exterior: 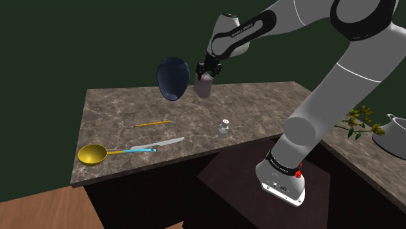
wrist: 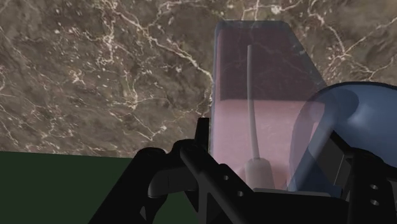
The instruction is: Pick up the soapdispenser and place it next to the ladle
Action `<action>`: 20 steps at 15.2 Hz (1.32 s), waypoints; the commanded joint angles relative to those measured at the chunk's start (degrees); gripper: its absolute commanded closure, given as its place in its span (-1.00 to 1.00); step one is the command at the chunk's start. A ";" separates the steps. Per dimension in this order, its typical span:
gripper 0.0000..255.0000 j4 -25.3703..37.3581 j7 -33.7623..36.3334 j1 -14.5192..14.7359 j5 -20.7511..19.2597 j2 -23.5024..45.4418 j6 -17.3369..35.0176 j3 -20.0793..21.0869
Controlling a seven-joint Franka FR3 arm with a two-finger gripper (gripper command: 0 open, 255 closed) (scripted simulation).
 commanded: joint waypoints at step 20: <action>1.00 10.13 -2.00 0.31 1.78 -6.60 -16.67 -0.13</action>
